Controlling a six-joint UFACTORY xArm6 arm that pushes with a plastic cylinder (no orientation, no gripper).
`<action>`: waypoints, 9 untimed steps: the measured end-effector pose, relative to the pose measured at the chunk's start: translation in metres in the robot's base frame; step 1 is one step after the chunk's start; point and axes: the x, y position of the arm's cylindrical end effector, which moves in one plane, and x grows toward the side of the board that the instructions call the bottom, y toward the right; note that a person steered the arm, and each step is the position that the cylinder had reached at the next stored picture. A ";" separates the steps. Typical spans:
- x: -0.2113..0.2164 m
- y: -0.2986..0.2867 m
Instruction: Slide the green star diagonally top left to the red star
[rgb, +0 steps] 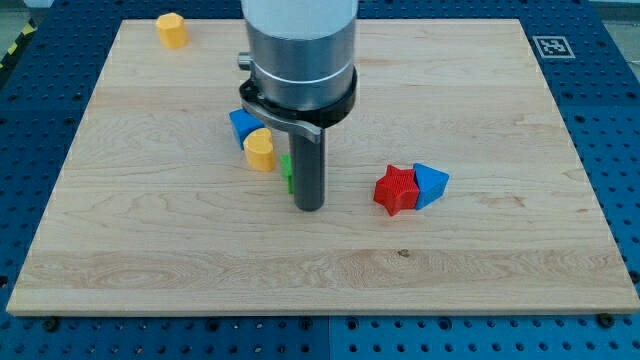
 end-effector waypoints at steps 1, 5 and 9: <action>0.000 0.000; -0.007 -0.044; -0.037 0.003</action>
